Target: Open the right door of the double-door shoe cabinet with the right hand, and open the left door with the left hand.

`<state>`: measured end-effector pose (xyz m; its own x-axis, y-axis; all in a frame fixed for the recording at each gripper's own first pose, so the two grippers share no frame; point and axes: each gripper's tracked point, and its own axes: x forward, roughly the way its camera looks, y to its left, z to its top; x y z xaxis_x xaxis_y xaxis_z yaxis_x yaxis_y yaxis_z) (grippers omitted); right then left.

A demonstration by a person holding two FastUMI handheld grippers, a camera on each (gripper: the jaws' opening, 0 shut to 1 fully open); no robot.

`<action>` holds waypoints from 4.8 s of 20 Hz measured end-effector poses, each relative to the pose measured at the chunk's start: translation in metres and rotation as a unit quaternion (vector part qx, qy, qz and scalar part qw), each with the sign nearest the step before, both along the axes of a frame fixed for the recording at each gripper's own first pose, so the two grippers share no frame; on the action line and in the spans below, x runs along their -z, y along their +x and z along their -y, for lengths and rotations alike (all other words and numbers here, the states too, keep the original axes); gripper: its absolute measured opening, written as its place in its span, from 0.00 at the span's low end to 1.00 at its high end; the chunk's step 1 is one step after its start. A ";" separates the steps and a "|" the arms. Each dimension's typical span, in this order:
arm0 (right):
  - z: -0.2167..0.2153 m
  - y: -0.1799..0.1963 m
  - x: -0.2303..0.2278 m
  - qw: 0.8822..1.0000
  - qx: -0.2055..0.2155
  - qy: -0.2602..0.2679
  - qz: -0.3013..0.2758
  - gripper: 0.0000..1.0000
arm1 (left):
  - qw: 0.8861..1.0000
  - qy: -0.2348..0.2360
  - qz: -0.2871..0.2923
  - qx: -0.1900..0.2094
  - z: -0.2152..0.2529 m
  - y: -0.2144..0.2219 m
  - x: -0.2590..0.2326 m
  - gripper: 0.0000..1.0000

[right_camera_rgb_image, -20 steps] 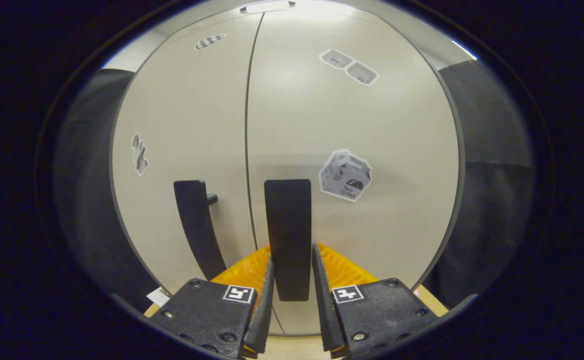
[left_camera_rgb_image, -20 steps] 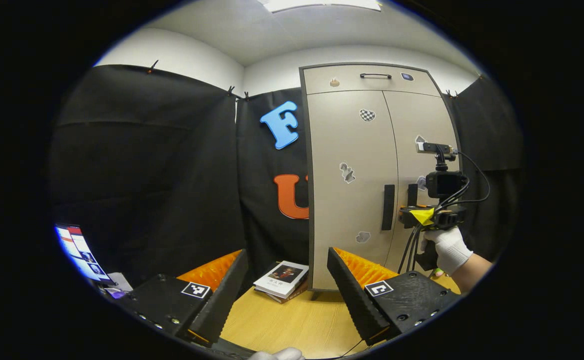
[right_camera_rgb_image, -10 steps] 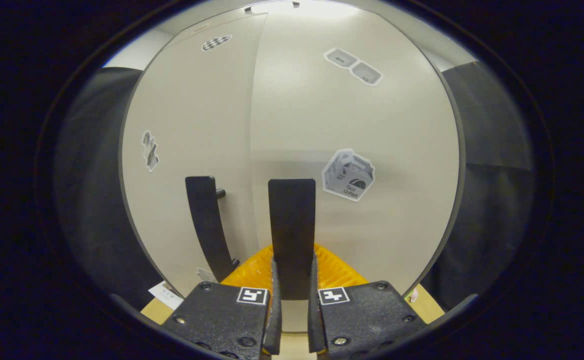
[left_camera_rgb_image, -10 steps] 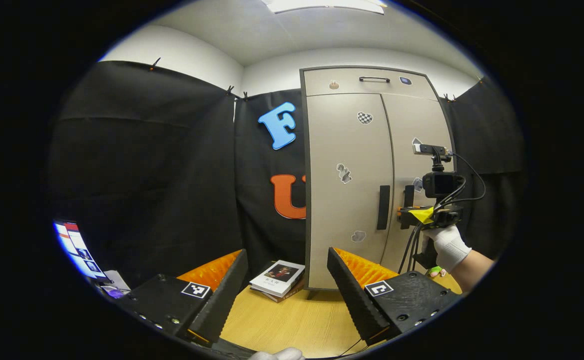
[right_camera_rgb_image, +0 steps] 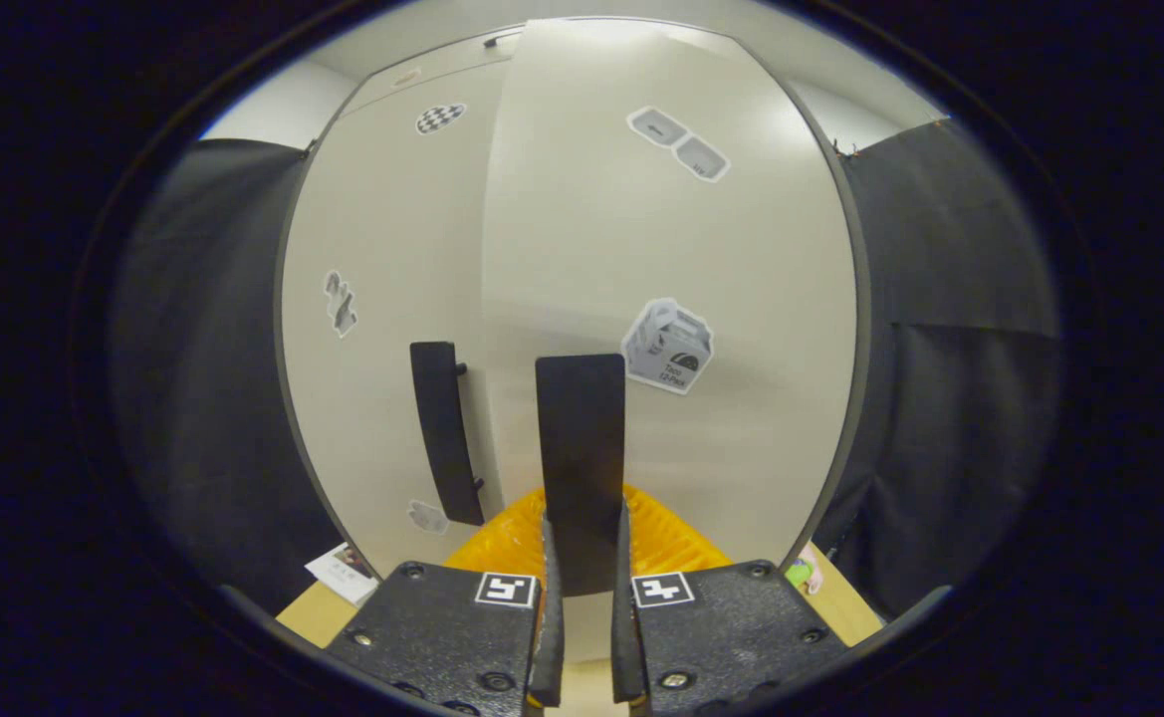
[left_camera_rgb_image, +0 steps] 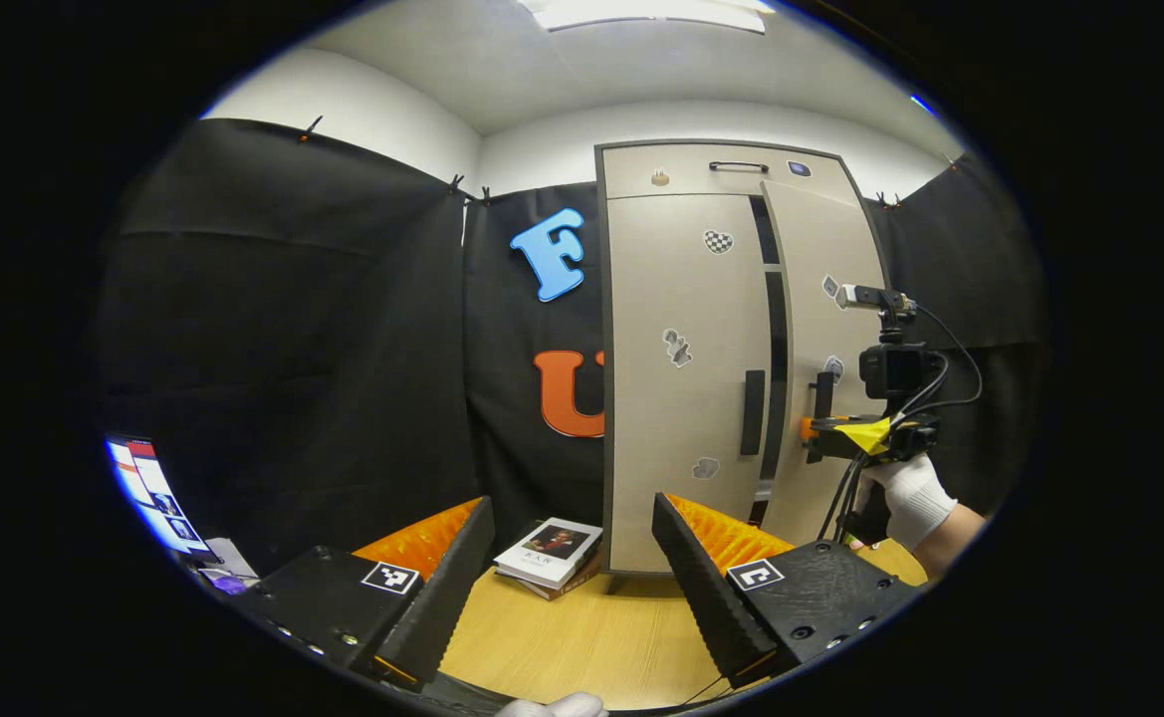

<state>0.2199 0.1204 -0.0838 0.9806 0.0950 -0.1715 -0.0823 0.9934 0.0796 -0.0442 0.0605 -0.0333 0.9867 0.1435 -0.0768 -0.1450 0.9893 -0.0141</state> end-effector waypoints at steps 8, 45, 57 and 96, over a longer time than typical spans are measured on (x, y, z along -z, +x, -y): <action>0.030 -0.046 0.001 1.000 -0.001 0.006 0.001 0.20 | 1.000 0.000 0.002 0.027 0.018 -0.010 0.001 0.96; 0.233 -0.109 0.006 1.000 -0.008 0.006 0.003 0.04 | 0.998 -0.001 -0.002 0.067 0.169 -0.007 -0.015 0.96; 0.250 -0.170 -0.045 0.995 0.088 -0.010 0.054 0.58 | 0.997 -0.002 -0.001 0.075 0.115 0.012 -0.005 0.96; 0.135 -0.213 -0.001 0.998 0.045 -0.015 0.028 0.99 | 0.989 0.004 0.021 0.147 0.204 0.290 0.007 0.96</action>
<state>0.0074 -0.0146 -0.0828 0.9930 0.0012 -0.1180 0.0046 0.9988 0.0485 0.2458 -0.1438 -0.0404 0.9881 -0.1494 -0.0355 0.1493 0.9888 -0.0053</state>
